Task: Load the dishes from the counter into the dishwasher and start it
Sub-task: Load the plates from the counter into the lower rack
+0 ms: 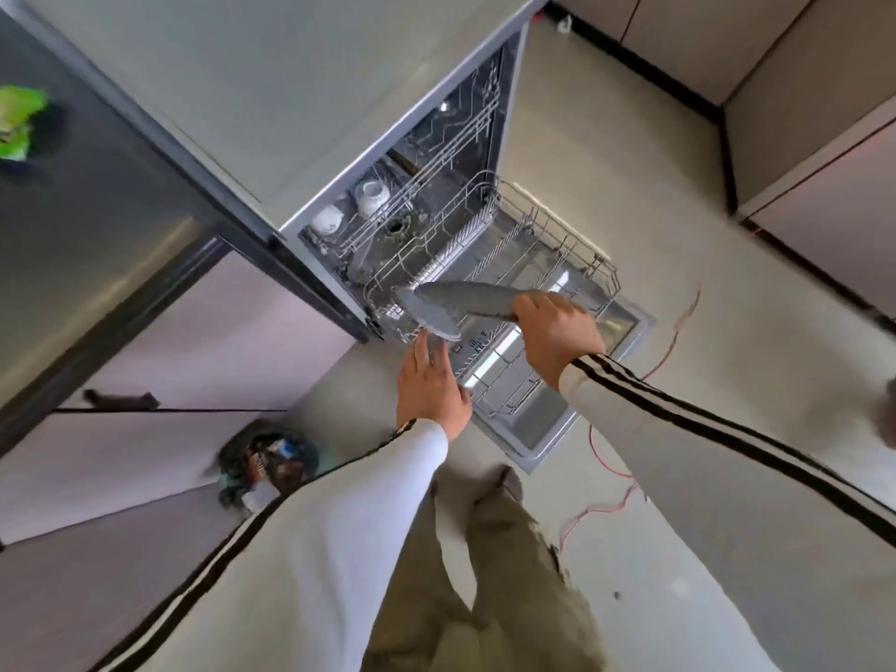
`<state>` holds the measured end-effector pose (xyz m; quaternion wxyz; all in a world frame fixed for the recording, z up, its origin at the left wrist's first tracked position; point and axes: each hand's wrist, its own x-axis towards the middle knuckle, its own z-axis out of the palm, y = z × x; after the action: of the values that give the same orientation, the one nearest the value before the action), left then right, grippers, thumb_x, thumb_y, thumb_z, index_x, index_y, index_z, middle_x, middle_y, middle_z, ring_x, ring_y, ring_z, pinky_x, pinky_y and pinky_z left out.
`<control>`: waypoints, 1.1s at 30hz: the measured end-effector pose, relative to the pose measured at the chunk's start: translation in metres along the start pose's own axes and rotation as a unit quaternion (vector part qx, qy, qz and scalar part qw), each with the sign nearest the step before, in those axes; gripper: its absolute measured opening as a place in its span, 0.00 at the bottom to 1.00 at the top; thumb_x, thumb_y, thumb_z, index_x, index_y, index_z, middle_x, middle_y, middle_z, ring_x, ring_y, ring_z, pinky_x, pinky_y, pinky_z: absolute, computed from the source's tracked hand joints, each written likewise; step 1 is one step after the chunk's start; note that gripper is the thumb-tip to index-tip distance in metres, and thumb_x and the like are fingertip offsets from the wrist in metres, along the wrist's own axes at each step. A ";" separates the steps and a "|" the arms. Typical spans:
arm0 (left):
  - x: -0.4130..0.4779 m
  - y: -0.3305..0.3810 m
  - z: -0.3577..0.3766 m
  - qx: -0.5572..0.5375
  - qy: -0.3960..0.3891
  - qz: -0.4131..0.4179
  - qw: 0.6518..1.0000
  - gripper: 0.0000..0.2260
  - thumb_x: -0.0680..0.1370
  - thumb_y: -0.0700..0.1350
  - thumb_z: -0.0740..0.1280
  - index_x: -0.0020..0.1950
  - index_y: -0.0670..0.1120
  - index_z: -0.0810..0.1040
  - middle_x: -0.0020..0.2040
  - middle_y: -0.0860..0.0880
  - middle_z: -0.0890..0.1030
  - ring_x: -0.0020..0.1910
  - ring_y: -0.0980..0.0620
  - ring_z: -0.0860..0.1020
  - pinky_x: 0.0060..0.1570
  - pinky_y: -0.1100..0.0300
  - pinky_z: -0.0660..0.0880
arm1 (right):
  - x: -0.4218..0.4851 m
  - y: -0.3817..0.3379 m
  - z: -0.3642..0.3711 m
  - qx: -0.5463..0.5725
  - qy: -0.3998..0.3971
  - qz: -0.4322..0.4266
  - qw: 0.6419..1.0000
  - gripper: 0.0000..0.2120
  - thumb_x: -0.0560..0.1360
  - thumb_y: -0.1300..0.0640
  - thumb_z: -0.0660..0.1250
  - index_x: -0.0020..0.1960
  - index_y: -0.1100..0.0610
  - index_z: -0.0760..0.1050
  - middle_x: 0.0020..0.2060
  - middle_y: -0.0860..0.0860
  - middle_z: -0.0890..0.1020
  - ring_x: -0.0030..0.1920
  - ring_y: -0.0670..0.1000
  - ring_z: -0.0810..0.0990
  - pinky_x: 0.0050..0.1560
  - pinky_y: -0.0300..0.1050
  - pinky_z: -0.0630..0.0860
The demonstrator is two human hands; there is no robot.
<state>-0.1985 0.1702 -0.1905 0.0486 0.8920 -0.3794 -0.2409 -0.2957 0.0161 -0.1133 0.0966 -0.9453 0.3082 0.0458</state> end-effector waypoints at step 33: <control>0.280 -0.160 0.197 0.096 -0.178 -0.045 0.978 0.49 0.74 0.57 0.72 0.81 0.42 0.43 0.82 0.44 0.46 0.80 0.46 0.46 0.78 0.50 0.49 | 0.233 0.004 0.318 0.113 -0.083 0.024 0.990 0.07 0.81 0.58 0.62 0.58 0.55 0.69 0.41 0.51 0.77 0.33 0.55 0.71 0.37 0.51 0.80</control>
<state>-0.0194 0.1062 -0.5164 -0.1163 0.8516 -0.3630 -0.3599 -0.1190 -0.0532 -0.4585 0.2269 -0.9137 0.3246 0.0914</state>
